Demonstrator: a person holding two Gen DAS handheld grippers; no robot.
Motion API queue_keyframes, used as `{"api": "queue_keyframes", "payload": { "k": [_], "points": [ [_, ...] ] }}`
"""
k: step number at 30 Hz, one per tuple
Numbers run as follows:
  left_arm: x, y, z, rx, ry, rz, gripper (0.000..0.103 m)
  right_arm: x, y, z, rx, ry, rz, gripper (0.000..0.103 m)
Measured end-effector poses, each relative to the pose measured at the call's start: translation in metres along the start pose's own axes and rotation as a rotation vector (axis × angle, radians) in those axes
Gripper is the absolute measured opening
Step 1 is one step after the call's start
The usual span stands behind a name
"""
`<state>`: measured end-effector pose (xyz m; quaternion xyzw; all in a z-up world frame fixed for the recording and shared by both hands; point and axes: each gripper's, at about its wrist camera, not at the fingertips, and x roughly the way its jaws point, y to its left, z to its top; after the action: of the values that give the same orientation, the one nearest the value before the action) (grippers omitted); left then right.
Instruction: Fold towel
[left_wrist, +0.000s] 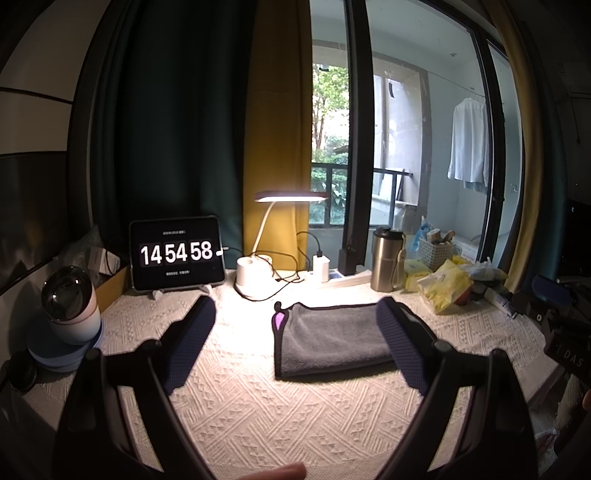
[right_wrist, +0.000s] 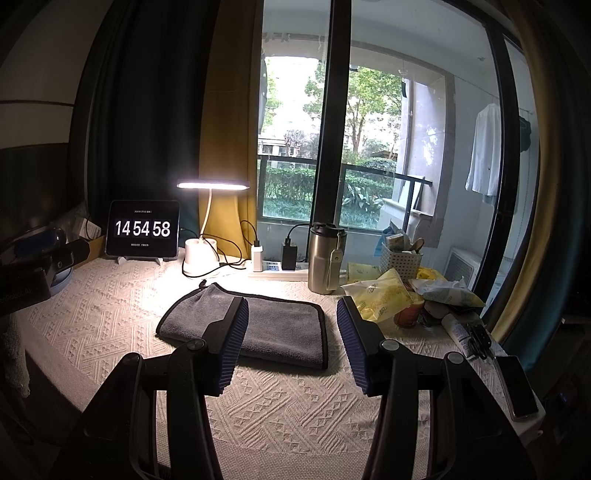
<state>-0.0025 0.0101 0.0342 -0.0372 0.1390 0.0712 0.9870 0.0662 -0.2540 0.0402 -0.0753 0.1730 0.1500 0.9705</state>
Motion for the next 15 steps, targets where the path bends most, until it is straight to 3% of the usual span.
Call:
{"api": "queue_keyframes", "payload": {
  "k": [15],
  "points": [
    [-0.001, -0.0018, 0.0007, 0.004, 0.001, -0.005, 0.09, -0.0004, -0.0006, -0.0002, 0.0, 0.0, 0.001, 0.053]
  ]
}}
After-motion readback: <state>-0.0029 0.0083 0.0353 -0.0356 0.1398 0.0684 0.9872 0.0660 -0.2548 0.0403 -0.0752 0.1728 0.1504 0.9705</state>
